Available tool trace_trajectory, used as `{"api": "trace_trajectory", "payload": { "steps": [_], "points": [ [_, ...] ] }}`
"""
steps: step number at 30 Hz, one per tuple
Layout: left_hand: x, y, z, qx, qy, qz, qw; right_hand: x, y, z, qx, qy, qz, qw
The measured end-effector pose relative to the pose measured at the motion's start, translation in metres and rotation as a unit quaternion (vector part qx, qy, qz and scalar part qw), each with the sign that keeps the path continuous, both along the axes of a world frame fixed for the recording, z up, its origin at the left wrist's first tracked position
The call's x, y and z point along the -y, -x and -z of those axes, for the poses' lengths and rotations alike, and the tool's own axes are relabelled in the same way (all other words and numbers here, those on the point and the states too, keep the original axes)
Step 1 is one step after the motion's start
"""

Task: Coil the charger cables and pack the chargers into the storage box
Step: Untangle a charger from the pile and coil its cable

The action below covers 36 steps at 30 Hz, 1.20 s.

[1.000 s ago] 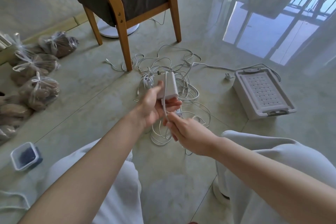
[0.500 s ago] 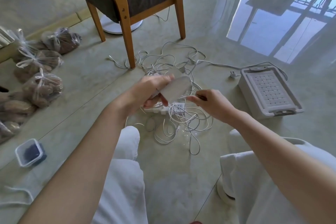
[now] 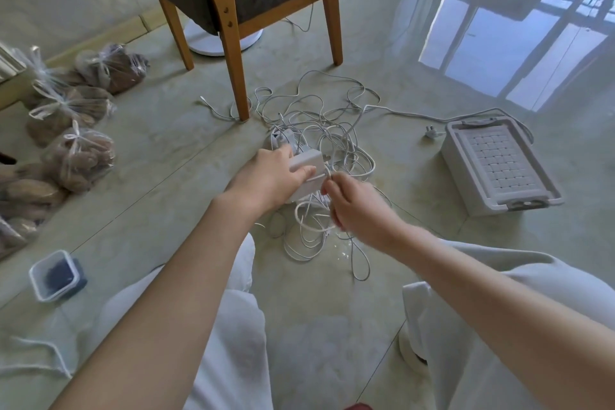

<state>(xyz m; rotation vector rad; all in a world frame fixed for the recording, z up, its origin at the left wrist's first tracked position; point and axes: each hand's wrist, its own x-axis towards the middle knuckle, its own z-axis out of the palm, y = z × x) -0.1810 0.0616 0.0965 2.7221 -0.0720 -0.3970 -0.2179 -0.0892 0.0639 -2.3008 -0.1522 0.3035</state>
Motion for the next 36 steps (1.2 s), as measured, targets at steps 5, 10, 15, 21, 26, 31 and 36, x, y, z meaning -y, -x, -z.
{"api": "trace_trajectory", "payload": {
  "steps": [5,10,15,21,26,31,36],
  "points": [
    [0.010,-0.003,0.009,-0.013,-0.003,-0.013,1.000,-0.012,0.015,0.012,-0.015,-0.053,0.014,0.998],
    [0.026,-0.008,0.026,-0.013,0.096,-0.087,0.992,-0.019,0.027,0.013,-0.003,-0.060,-0.026,0.998],
    [0.048,-0.010,0.023,-0.136,0.492,-0.243,0.825,-0.016,0.030,0.023,-0.037,-0.001,-0.159,0.987],
    [0.043,-0.010,0.008,-0.198,0.614,-0.244,0.724,0.014,-0.004,0.030,-0.022,0.078,-0.224,0.971],
    [0.036,-0.006,-0.002,-0.214,0.605,-0.152,0.751,0.043,-0.031,0.025,0.028,0.131,-0.237,0.962],
    [0.021,-0.001,-0.009,-0.224,0.557,-0.109,0.792,0.070,-0.050,0.023,0.017,0.176,-0.191,0.966],
    [0.019,0.006,-0.009,-0.190,0.437,-0.027,0.879,0.074,-0.055,0.004,0.081,0.256,-0.143,0.953]
  ]
}}
